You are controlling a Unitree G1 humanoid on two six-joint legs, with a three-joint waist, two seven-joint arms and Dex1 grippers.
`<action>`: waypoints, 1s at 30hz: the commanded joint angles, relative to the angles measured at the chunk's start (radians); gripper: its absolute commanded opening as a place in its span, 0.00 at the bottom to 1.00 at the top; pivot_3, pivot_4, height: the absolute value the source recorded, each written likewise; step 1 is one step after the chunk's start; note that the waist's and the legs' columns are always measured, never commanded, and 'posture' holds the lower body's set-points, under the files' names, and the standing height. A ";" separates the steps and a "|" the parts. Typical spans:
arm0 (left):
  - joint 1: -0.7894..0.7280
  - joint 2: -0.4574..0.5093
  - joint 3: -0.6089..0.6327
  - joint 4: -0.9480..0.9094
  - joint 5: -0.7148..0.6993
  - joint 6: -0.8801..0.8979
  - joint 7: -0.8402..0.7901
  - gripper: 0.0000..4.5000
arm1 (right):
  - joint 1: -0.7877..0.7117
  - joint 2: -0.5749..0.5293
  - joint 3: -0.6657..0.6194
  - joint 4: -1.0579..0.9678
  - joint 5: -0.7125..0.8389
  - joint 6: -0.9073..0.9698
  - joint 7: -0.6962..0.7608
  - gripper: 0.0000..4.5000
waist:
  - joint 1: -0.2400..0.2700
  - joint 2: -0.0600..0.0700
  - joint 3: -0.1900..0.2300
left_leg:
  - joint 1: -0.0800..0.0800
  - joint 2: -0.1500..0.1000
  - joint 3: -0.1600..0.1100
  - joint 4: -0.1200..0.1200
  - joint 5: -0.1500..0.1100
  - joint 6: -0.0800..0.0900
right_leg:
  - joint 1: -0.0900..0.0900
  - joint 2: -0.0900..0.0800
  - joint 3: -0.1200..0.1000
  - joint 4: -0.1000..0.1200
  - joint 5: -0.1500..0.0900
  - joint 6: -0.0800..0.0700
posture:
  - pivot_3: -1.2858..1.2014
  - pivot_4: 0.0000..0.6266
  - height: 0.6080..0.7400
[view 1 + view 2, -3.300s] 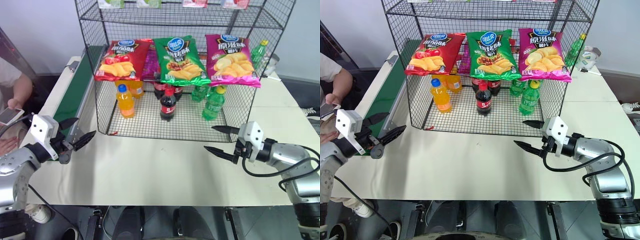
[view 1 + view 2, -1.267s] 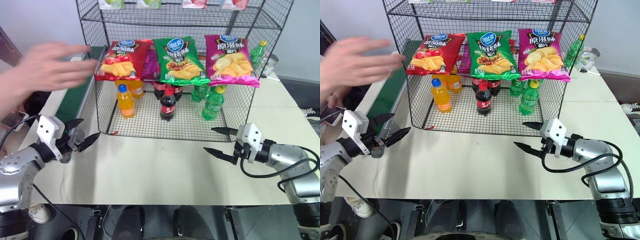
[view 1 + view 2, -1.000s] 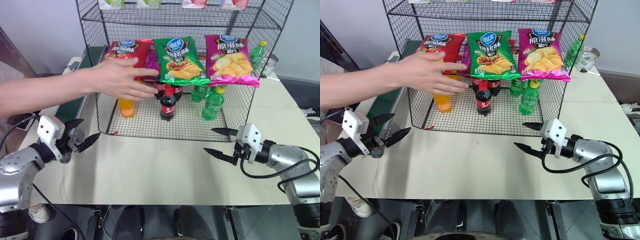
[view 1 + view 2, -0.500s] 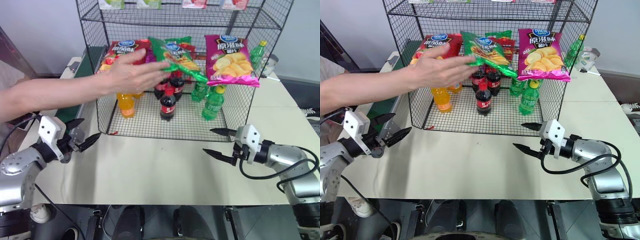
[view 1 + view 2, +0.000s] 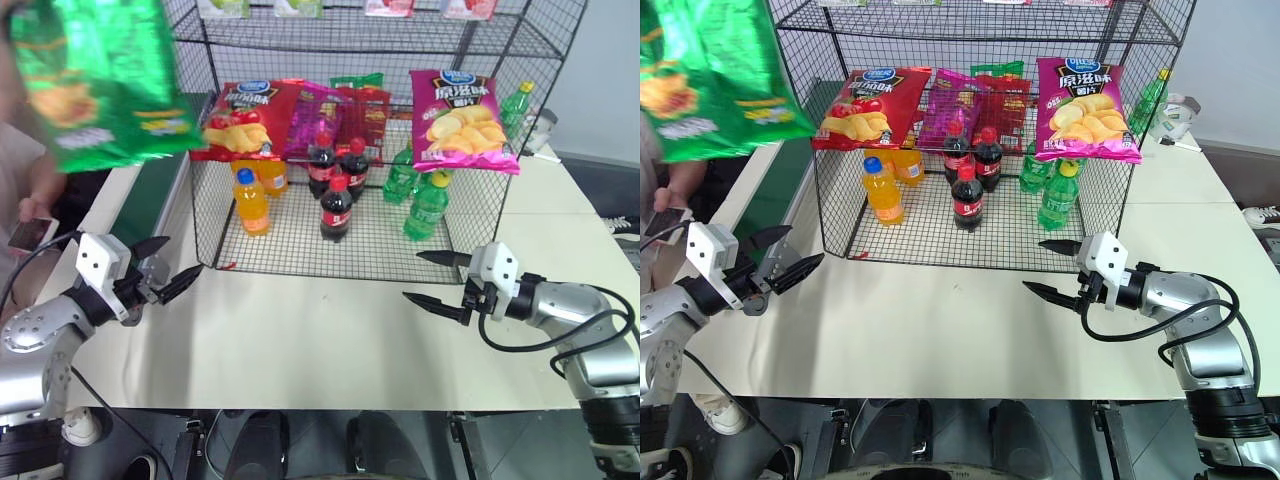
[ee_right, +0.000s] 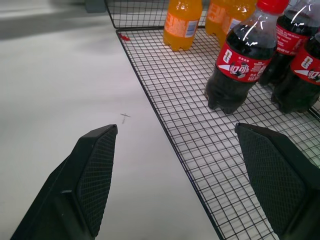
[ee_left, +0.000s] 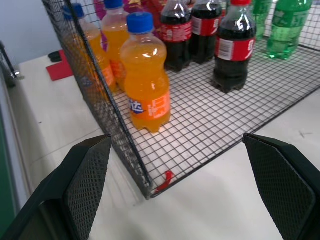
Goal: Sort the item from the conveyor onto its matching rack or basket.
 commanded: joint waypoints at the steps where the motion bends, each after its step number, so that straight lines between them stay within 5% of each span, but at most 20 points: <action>1: 0.015 0.017 0.027 -0.009 -0.040 -0.010 -0.049 1.00 | -0.006 -0.001 -0.007 -0.030 0.019 -0.012 0.005 0.87 | -0.002 0.000 0.000 | 0.000 0.000 0.000 0.000 0.000 0.000 | 0.000 0.000 0.000 0.000 0.000 0.000 | 0.52 0.24 0.99; 30: -0.024 0.018 0.043 -0.009 -0.054 -0.002 -0.026 1.00 | -0.040 0.011 -0.007 -0.047 0.099 0.041 0.019 0.87 | -0.001 0.000 0.000 | 0.000 0.000 0.000 0.000 0.000 0.000 | 0.000 0.000 0.000 0.000 0.000 0.000 | 0.52 0.24 0.99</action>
